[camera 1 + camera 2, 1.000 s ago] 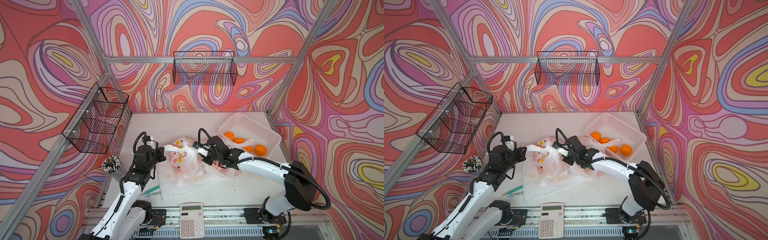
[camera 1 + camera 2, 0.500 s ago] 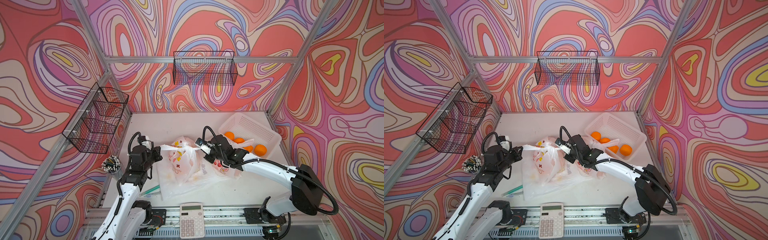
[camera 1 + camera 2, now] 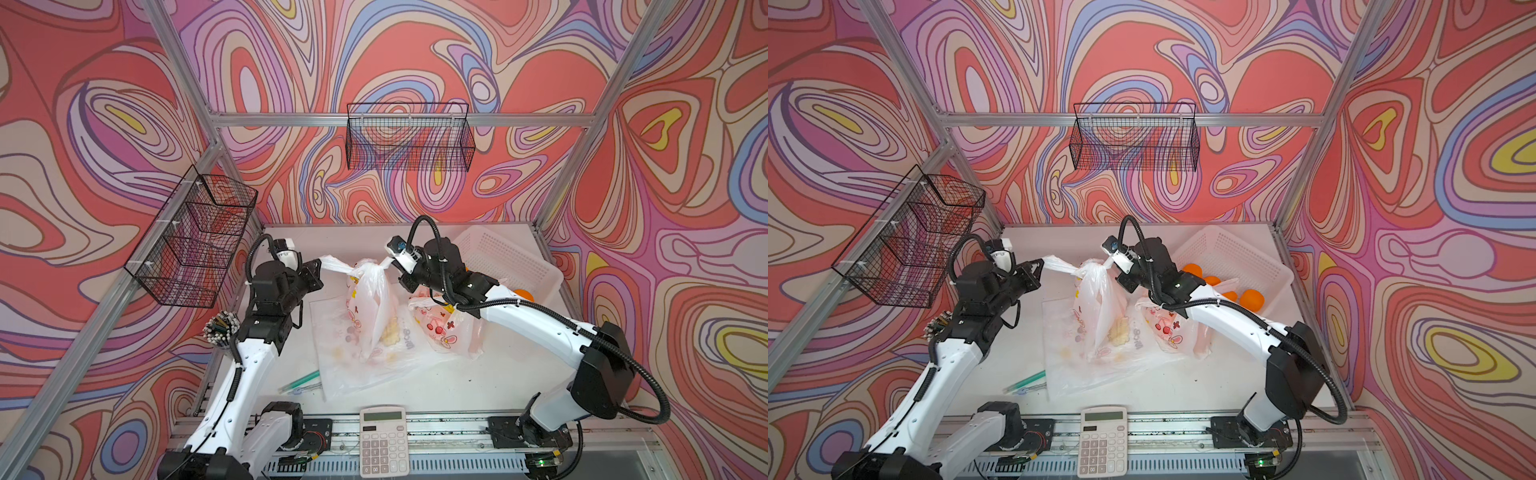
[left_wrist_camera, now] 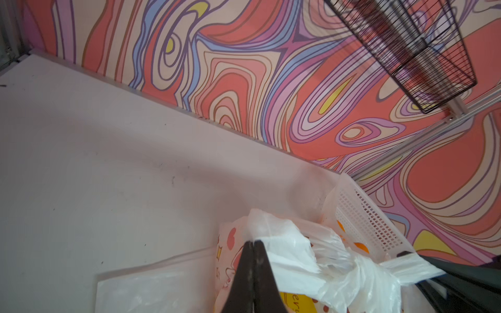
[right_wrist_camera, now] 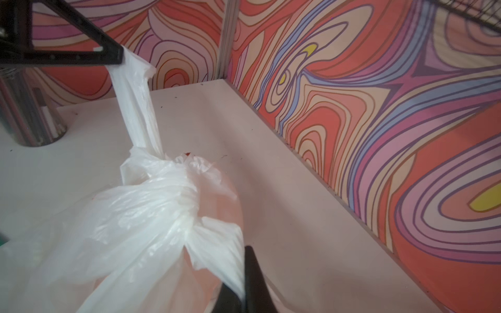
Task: Place the oranges into plastic bags & tie knots
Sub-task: Pick up the plastic bag, then place the plastic bag at the center of the board.
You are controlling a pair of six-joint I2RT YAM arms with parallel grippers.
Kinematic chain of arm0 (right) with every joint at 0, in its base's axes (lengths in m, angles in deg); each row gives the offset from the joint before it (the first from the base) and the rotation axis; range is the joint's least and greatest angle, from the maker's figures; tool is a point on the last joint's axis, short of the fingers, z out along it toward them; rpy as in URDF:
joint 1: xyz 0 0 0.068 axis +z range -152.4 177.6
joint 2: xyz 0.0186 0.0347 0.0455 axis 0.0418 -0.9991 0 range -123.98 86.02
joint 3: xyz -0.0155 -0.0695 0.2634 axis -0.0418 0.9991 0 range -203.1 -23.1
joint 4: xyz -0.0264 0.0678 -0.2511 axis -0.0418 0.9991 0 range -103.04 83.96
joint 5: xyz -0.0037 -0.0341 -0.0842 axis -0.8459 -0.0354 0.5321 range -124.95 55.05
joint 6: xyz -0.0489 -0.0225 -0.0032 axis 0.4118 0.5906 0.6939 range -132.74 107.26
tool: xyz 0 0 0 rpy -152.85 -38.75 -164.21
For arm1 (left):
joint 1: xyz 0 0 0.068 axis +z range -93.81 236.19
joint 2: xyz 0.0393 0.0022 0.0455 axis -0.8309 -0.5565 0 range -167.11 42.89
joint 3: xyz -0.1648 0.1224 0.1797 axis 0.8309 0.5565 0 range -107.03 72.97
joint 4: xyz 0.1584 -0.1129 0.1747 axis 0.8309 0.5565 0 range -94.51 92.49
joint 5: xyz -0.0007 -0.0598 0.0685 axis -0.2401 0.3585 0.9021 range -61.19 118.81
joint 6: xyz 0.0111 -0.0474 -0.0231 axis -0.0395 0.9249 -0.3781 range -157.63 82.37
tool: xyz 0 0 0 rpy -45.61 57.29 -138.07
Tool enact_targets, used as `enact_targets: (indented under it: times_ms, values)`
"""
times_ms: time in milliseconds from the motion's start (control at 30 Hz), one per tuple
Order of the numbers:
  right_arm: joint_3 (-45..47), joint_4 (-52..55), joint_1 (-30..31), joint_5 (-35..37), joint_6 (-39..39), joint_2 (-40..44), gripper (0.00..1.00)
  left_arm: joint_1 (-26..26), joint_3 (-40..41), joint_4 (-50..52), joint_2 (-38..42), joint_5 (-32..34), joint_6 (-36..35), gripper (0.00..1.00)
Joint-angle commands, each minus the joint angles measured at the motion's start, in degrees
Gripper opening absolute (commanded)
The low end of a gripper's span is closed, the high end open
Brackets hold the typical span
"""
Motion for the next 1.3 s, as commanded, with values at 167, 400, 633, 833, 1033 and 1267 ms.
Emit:
enact_targets:
  times_ms: [167,400,633,833,1033,1267]
  values:
    - [-10.2,-1.5,-9.2,4.3,-8.6,-11.1,0.00,0.4,-12.8,-10.4,-19.7,-0.4,-1.6,0.00]
    - [-19.7,-2.8,-14.7,2.6,-12.7,-22.1,0.00,0.4,-29.2,-11.9,-38.3,-0.5,-2.5,0.00]
    - [-25.0,-2.0,-17.4,-0.1,-14.7,-29.9,0.00,0.2,-36.0,-12.8,-49.4,-3.7,-0.4,0.00]
    - [-21.7,-1.4,-18.4,-2.5,-15.4,-25.3,0.32,0.2,-31.1,-11.2,-44.2,-1.5,-4.3,0.37]
    - [-13.7,3.9,-18.4,0.3,-14.4,-11.8,0.73,0.5,-21.9,-2.3,-28.9,6.3,-9.4,0.67]
    - [3.3,15.7,-18.4,0.4,-18.7,7.8,0.92,-0.2,-2.7,6.0,-7.8,3.9,-3.1,0.71]
